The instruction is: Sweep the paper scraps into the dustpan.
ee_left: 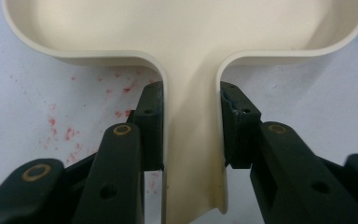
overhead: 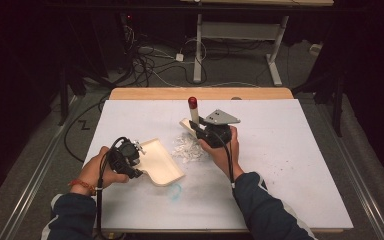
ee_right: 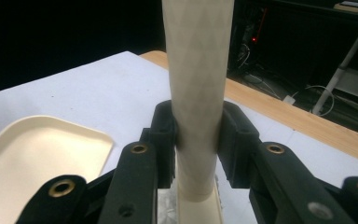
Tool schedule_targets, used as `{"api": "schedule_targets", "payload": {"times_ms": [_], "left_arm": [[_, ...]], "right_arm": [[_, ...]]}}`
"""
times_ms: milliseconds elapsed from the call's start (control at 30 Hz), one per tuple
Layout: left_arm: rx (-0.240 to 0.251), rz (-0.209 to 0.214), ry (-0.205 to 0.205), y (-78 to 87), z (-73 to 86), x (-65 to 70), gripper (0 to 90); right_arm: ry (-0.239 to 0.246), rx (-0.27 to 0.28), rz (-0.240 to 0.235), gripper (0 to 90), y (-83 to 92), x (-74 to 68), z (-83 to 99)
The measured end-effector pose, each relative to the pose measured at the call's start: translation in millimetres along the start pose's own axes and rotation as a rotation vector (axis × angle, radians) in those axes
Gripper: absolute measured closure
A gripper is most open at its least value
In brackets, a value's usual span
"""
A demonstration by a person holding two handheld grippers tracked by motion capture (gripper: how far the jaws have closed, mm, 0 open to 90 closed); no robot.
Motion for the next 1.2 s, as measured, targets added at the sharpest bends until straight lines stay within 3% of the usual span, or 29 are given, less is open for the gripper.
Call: {"api": "schedule_targets", "payload": {"times_ms": [233, 333, 567, 933, 1200], "left_arm": [[-0.007, -0.003, 0.0, -0.5, -1.8, 0.7, 63.5], [-0.009, 0.004, 0.002, -2.3, -3.8, 0.9, 63.5], [-0.021, 0.006, -0.003, -4.4, -5.9, 1.2, 63.5], [-0.025, 0.012, -0.011, -8.4, -16.9, 4.8, 63.5], [-0.03, 0.015, -0.005, -11.4, -19.7, 6.3, 63.4]], "right_arm": [[-0.006, 0.02, -0.033, 70.6, 0.2, -12.2, -1.7], [-0.038, 0.042, -0.061, 70.7, 1.5, -16.6, -1.8], [-0.058, 0.06, -0.082, 70.9, 1.6, -22.3, -3.4], [-0.028, 0.077, -0.145, 71.0, 0.3, -52.5, -5.7], [-0.017, 0.078, -0.181, 71.1, 4.0, -66.2, -7.7]]}}
Point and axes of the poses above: each handheld gripper's, and its own axes: y roughly backward along the jaws, z roughly out of its underside, x roughly to its right, the point moved 7 cm from there along -y, roughly forward along the jaws, and after that the axes turned 11 degrees about -x, right-handed, at the moved point
